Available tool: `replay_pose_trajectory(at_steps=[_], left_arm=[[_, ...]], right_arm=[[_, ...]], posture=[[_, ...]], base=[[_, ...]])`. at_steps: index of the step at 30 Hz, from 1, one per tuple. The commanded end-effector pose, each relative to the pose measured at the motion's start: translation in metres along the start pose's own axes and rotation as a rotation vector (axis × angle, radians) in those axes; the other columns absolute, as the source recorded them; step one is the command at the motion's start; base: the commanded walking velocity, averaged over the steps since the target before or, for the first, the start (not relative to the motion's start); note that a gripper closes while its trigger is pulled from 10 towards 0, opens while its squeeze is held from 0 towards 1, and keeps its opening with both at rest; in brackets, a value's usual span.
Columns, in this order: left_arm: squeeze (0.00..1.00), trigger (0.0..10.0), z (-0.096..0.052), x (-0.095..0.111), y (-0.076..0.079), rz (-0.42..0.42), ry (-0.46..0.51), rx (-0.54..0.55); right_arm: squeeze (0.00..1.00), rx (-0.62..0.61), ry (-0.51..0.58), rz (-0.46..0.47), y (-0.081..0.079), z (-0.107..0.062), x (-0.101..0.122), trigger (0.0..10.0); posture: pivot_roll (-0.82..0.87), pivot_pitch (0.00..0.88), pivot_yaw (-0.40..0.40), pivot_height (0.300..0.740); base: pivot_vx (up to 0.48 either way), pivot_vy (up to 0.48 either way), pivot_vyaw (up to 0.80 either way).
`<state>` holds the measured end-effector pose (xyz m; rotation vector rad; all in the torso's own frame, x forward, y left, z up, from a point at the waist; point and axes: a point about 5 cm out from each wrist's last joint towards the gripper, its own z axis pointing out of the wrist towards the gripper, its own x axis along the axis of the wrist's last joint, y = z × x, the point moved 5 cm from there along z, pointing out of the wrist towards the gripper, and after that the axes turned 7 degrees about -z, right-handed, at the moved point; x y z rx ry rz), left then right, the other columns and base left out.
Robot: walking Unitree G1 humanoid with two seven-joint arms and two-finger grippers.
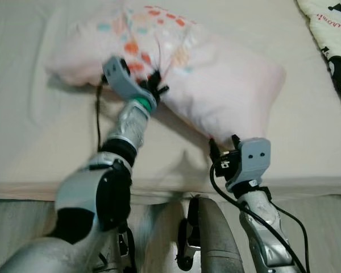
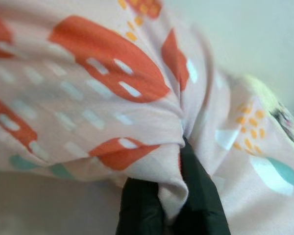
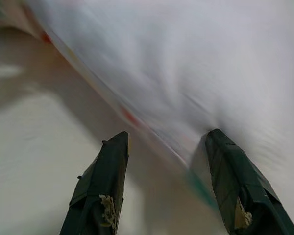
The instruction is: Clean up the room
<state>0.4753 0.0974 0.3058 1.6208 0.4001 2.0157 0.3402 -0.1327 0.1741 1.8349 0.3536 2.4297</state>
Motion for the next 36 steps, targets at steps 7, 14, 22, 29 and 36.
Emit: replay_pose_trajectory(at_steps=[7,14,22,29,36], left_arm=[[0.0,0.0,-0.003,0.152,-0.01,0.441,0.443,0.272],[0.0,0.0,-0.037,0.245,0.005,0.707,0.803,0.481],[0.0,0.0,-0.086,0.308,0.047,1.028,1.243,0.67],[0.0,1.1,-0.063,0.285,0.065,1.203,1.134,0.562],[0.0,10.0,-0.01,0.183,0.074,1.311,0.722,0.218]], right_arm=[[0.0,-0.035,-0.04,0.005,0.01,-0.003,-0.016,10.0],[0.0,-0.029,-0.039,0.009,0.008,-0.002,-0.018,10.0],[0.0,-0.027,-0.03,0.015,0.005,0.0,-0.018,10.0],[0.0,-0.033,-0.026,0.017,0.007,0.0,-0.019,10.0],[0.0,-0.046,-0.024,0.017,0.009,0.0,-0.02,10.0]], posture=[[-0.14,0.292,0.033,0.616],[-0.13,0.271,0.032,0.616],[-0.12,0.246,0.035,0.616],[-0.11,0.236,0.041,0.616],[-0.12,0.236,0.043,0.616]], base=[[0.0,0.0,0.0],[0.0,0.0,0.0],[0.0,0.0,0.0],[0.0,0.0,0.0],[0.0,0.0,0.0]])
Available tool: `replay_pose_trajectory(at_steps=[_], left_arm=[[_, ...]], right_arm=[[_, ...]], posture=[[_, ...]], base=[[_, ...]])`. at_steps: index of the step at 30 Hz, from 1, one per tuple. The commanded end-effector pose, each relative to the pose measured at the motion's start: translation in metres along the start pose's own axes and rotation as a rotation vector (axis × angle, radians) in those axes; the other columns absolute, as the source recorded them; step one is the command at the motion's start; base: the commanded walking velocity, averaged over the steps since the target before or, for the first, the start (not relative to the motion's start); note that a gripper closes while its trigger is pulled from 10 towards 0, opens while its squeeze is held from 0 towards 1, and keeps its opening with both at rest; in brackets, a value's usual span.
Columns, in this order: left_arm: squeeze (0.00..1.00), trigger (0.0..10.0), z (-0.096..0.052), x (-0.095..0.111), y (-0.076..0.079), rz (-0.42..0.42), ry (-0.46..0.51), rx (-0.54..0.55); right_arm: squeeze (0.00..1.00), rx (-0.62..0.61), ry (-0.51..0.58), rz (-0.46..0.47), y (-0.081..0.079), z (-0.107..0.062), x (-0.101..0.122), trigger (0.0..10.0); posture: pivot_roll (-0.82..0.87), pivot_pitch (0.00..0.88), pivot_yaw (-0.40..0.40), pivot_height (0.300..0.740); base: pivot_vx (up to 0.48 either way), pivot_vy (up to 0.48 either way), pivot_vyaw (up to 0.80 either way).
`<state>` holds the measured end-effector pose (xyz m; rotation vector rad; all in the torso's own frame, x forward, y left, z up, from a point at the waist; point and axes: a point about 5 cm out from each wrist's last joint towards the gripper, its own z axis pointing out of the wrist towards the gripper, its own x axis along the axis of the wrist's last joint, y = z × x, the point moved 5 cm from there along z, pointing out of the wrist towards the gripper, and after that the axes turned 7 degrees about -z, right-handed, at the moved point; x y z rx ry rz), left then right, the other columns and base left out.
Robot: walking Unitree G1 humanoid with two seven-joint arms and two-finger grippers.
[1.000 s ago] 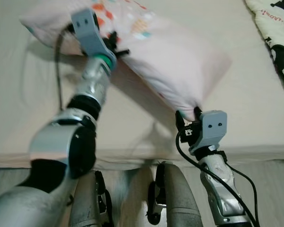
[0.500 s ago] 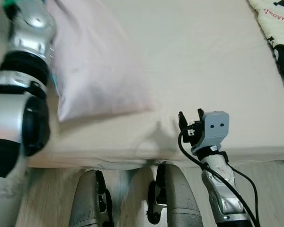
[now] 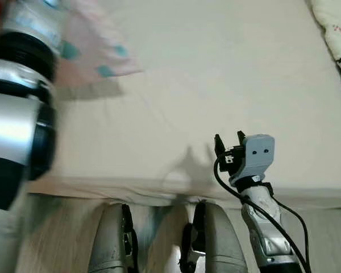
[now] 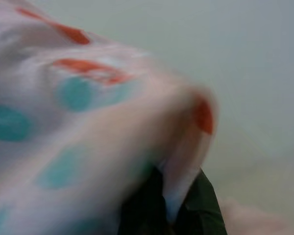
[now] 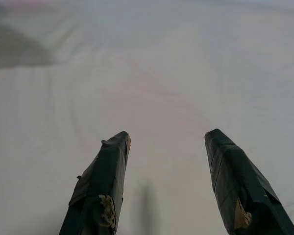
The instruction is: Clean up the room
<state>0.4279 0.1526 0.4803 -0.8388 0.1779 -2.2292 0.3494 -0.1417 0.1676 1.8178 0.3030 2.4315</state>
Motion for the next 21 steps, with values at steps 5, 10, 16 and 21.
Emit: replay_pose_trajectory(at_steps=[5,10,16,21], left_arm=[[0.0,10.0,-0.022,0.031,0.062,0.201,0.191,-0.263],[0.0,10.0,-0.038,0.025,0.087,0.175,0.161,-0.349],[0.0,10.0,-0.034,0.03,0.079,0.228,0.204,-0.288],[0.0,10.0,-0.02,0.047,0.056,0.272,0.28,-0.16]], right_arm=[[0.0,-0.013,-0.031,0.01,0.002,-0.007,-0.011,10.0],[0.0,-0.026,-0.029,0.016,0.003,-0.007,-0.01,10.0],[0.0,-0.024,-0.035,0.019,0.001,-0.009,-0.013,10.0],[0.0,-0.022,-0.034,0.02,0.001,-0.009,-0.012,10.0]], posture=[[-0.11,0.236,0.042,0.616],[-0.12,0.242,0.054,0.616],[-0.12,0.245,0.051,0.616],[-0.12,0.245,0.051,0.616]], base=[[0.0,0.0,0.0],[0.0,0.0,0.0],[0.0,0.0,0.0],[0.0,0.0,0.0]])
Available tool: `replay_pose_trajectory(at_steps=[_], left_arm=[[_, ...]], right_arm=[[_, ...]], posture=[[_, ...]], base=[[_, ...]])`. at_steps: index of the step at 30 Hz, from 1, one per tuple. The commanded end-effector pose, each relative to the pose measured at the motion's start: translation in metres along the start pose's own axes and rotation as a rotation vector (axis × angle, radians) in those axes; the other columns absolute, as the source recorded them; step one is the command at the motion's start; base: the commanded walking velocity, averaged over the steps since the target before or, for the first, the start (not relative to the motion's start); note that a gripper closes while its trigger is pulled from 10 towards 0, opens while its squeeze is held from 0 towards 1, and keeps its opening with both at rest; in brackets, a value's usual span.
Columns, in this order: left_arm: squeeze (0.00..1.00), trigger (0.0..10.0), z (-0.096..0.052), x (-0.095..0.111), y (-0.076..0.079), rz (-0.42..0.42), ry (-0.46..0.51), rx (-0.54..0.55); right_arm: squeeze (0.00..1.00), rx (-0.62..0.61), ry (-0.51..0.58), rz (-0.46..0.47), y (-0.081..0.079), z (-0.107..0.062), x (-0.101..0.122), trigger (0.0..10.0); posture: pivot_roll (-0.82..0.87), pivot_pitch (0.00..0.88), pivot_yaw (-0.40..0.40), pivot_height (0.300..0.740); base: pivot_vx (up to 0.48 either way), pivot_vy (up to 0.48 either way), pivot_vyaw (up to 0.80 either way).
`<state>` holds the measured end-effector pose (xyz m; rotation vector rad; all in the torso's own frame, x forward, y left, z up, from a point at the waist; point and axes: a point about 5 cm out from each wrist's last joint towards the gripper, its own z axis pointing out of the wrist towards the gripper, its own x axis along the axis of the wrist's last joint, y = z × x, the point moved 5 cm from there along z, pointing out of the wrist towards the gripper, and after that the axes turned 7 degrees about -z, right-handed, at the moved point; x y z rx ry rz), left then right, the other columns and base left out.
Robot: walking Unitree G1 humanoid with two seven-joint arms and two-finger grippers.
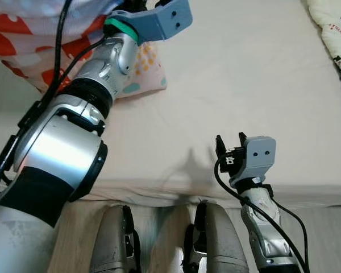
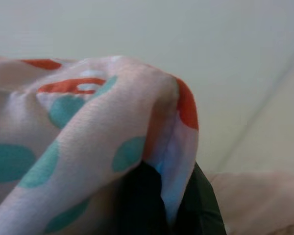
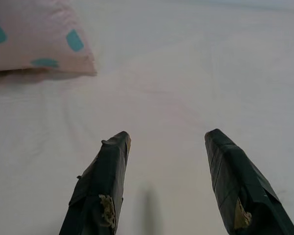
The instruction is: Clean up the room
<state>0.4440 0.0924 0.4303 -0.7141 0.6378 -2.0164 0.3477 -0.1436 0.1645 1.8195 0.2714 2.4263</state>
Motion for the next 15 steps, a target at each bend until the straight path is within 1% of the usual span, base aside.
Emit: replay_pose_trajectory(at_steps=[1,2,3,4,5,6,8,9,10,11,12,13,14,15], left_arm=[[0.0,10.0,0.021,0.03,-0.05,0.006,0.102,0.2],[0.0,10.0,0.025,0.028,-0.073,-0.004,0.092,0.294],[0.0,10.0,0.025,0.028,-0.073,-0.004,0.092,0.294],[0.0,10.0,0.028,0.027,-0.11,-0.005,0.092,0.441],[0.0,10.0,0.029,0.027,-0.127,0.0,0.098,0.497],[0.0,10.0,0.03,0.029,-0.146,0.026,0.112,0.553],[0.0,10.0,0.03,0.03,-0.169,0.053,0.125,0.616],[0.0,10.0,0.03,0.03,-0.169,0.053,0.125,0.616],[0.0,10.0,0.032,0.03,-0.188,0.1,0.133,0.638],[0.0,10.0,0.032,0.03,-0.188,0.1,0.133,0.638],[0.0,10.0,0.032,0.03,-0.196,0.112,0.133,0.651],[0.0,10.0,0.031,0.027,-0.206,0.107,0.121,0.673],[0.0,10.0,0.03,0.024,-0.213,0.101,0.112,0.691],[0.0,10.0,0.03,0.024,-0.213,0.101,0.112,0.691]], right_arm=[[0.0,-0.005,-0.028,0.013,0.0,-0.006,-0.009,10.0],[0.0,-0.006,-0.028,0.014,0.0,-0.005,-0.009,10.0],[0.0,-0.006,-0.028,0.014,0.0,-0.005,-0.009,10.0],[0.0,-0.008,-0.028,0.015,0.0,-0.006,-0.009,10.0],[0.0,-0.008,-0.029,0.016,0.0,-0.006,-0.01,10.0],[0.0,-0.007,-0.03,0.017,-0.001,-0.007,-0.01,10.0],[0.0,-0.005,-0.031,0.018,-0.002,-0.007,-0.011,10.0],[0.0,-0.005,-0.031,0.018,-0.002,-0.007,-0.011,10.0],[0.0,-0.004,-0.033,0.019,-0.002,-0.007,-0.011,10.0],[0.0,-0.004,-0.033,0.019,-0.002,-0.007,-0.011,10.0],[0.0,-0.004,-0.034,0.019,-0.002,-0.007,-0.011,10.0],[0.0,-0.004,-0.034,0.02,-0.001,-0.006,-0.012,10.0],[0.0,-0.003,-0.034,0.02,-0.001,-0.006,-0.012,10.0],[0.0,-0.003,-0.034,0.02,-0.001,-0.006,-0.012,10.0]], posture=[[-0.12,0.245,0.051,0.616],[-0.12,0.245,0.051,0.616],[-0.12,0.245,0.051,0.616],[-0.12,0.245,0.051,0.616],[-0.12,0.245,0.051,0.616],[-0.12,0.245,0.051,0.616],[-0.11,0.244,0.052,0.616],[-0.11,0.244,0.052,0.616],[-0.11,0.244,0.052,0.616],[-0.11,0.244,0.052,0.616],[-0.11,0.244,0.052,0.616],[-0.09,0.245,0.051,0.616],[-0.09,0.245,0.051,0.616],[-0.09,0.245,0.051,0.616]], base=[[0.0,0.0,0.0],[0.0,0.0,0.0],[0.0,0.0,0.0],[0.0,0.0,0.0],[0.0,0.0,0.0],[0.0,0.0,0.0],[0.0,0.0,0.0],[0.0,0.0,0.0],[0.0,0.0,0.0],[0.0,0.0,0.0],[0.0,0.0,0.0],[0.0,0.0,0.0],[0.0,0.0,0.0],[0.0,0.0,0.0]])
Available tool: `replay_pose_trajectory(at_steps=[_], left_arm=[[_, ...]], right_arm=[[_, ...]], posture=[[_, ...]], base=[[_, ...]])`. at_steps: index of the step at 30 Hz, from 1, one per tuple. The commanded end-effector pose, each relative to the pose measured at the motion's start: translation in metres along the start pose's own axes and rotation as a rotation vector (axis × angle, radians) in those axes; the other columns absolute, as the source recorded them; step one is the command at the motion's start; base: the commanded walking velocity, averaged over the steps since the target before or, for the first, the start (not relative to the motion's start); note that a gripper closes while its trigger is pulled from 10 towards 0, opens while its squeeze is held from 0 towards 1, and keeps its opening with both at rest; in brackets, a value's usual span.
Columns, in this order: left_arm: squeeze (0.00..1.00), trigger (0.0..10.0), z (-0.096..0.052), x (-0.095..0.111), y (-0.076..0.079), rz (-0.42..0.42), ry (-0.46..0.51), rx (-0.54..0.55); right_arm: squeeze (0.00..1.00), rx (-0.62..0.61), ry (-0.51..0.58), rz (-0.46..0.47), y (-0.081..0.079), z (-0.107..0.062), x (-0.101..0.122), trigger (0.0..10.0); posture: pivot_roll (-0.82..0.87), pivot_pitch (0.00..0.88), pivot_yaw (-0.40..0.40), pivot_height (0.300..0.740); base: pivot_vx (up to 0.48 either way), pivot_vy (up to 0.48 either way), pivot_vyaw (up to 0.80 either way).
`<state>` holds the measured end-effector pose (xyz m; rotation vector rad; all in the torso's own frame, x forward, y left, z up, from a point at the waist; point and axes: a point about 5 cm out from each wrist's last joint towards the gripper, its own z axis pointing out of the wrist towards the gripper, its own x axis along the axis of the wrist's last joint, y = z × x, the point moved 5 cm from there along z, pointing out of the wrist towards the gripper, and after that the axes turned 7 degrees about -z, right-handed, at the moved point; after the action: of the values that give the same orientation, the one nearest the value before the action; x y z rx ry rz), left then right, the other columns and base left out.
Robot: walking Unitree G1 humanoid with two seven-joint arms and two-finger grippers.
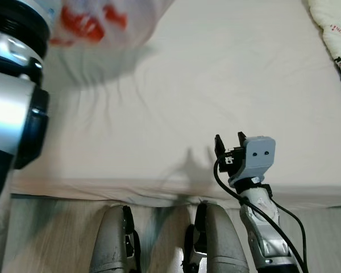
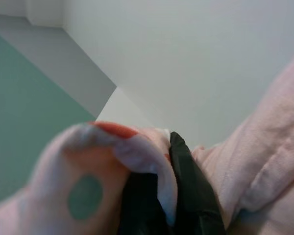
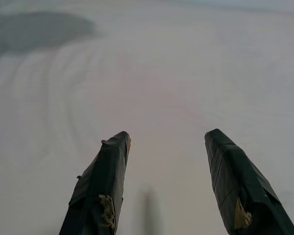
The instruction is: Clean up the room
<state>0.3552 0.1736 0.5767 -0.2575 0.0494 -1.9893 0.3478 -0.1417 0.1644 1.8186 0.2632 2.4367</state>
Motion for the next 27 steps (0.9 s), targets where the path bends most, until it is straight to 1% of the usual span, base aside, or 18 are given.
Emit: replay_pose_trajectory(at_steps=[1,2,3,5,6,9,10,11,12,13,14,15,16,18,19,22,23,27], left_arm=[[0.0,10.0,0.019,0.007,-0.022,-0.058,-0.001,0.06],[0.0,10.0,0.017,-0.001,-0.017,-0.089,-0.055,0.017],[0.0,10.0,0.007,-0.017,0.004,-0.25,-0.204,-0.103],[0.0,10.0,-0.018,-0.032,0.039,-0.465,-0.373,-0.27],[0.0,10.0,-0.034,-0.04,0.052,-0.484,-0.424,-0.307],[0.0,10.0,-0.042,-0.045,0.058,-0.467,-0.443,-0.318],[0.0,10.0,-0.101,-0.08,0.089,-0.495,-0.654,-0.4],[0.0,10.0,-0.134,-0.096,0.102,-0.511,-0.77,-0.448],[0.0,10.0,-0.134,-0.096,0.102,-0.511,-0.77,-0.448],[0.0,10.0,-0.164,-0.107,0.112,-0.513,-0.863,-0.495],[0.0,10.0,-0.188,-0.117,0.116,-0.449,-0.901,-0.53],[0.0,10.0,-0.202,-0.123,0.117,-0.405,-0.914,-0.55],[0.0,10.0,-0.202,-0.123,0.117,-0.405,-0.914,-0.55],[0.0,10.0,-0.235,-0.134,0.12,-0.358,-0.995,-0.575],[0.0,10.0,-0.235,-0.134,0.12,-0.358,-0.995,-0.575],[0.0,10.0,-0.256,-0.138,0.123,-0.353,-1.049,-0.6],[1.0,10.0,-0.265,-0.14,0.124,-0.375,-1.08,-0.602],[1.0,10.0,-0.276,-0.145,0.122,-0.396,-1.112,-0.575]], right_arm=[[0.0,-0.002,-0.039,0.012,0.0,-0.006,-0.012,10.0],[0.0,-0.001,-0.04,0.014,0.0,-0.005,-0.013,10.0],[0.0,0.001,-0.039,0.016,-0.002,-0.004,-0.012,10.0],[0.0,0.003,-0.037,0.019,-0.003,-0.004,-0.012,10.0],[0.0,0.004,-0.037,0.021,-0.004,-0.004,-0.012,10.0],[0.0,0.004,-0.037,0.022,-0.004,-0.004,-0.012,10.0],[0.0,0.007,-0.041,0.022,-0.004,-0.005,-0.014,10.0],[0.0,0.008,-0.042,0.022,-0.005,-0.006,-0.014,10.0],[0.0,0.008,-0.042,0.022,-0.005,-0.006,-0.014,10.0],[0.0,0.009,-0.043,0.023,-0.005,-0.006,-0.015,10.0],[0.0,0.008,-0.043,0.023,-0.004,-0.006,-0.014,10.0],[0.0,0.006,-0.043,0.023,-0.004,-0.006,-0.014,10.0],[0.0,0.006,-0.043,0.023,-0.004,-0.006,-0.014,10.0],[0.0,0.003,-0.044,0.023,-0.003,-0.006,-0.015,10.0],[0.0,0.003,-0.044,0.023,-0.003,-0.006,-0.015,10.0],[0.0,0.002,-0.046,0.024,-0.004,-0.007,-0.016,10.0],[0.0,0.002,-0.047,0.026,-0.005,-0.008,-0.016,10.0],[0.0,0.004,-0.052,0.03,-0.006,-0.009,-0.018,10.0]], posture=[[-0.08,0.245,0.05,0.616],[-0.08,0.245,0.05,0.616],[-0.08,0.245,0.05,0.616],[-0.08,0.245,0.05,0.616],[-0.08,0.247,0.054,0.616],[-0.08,0.247,0.054,0.616],[-0.07,0.248,0.053,0.616],[-0.07,0.246,0.055,0.616],[-0.07,0.246,0.055,0.616],[-0.07,0.246,0.055,0.616],[-0.07,0.249,0.06,0.616],[-0.07,0.249,0.06,0.616],[-0.07,0.249,0.06,0.616],[-0.07,0.254,0.065,0.616],[-0.07,0.254,0.065,0.616],[-0.07,0.261,0.07,0.616],[-0.07,0.261,0.07,0.616],[-0.07,0.264,0.071,0.616]], base=[[0.0,0.0,0.0],[0.0,0.0,0.0],[0.0,0.0,0.0],[0.0,0.0,0.0],[0.0,0.0,0.0],[0.0,0.0,0.0],[0.0,0.0,0.0],[0.0,0.0,0.0],[0.0,0.0,0.0],[0.0,0.0,0.0],[0.0,0.0,0.0],[0.0,0.0,0.0],[0.0,0.0,0.0],[0.0,0.0,0.0],[0.0,0.0,0.0],[0.0,0.0,0.0],[0.0,0.0,0.0],[0.0,0.0,0.0]])
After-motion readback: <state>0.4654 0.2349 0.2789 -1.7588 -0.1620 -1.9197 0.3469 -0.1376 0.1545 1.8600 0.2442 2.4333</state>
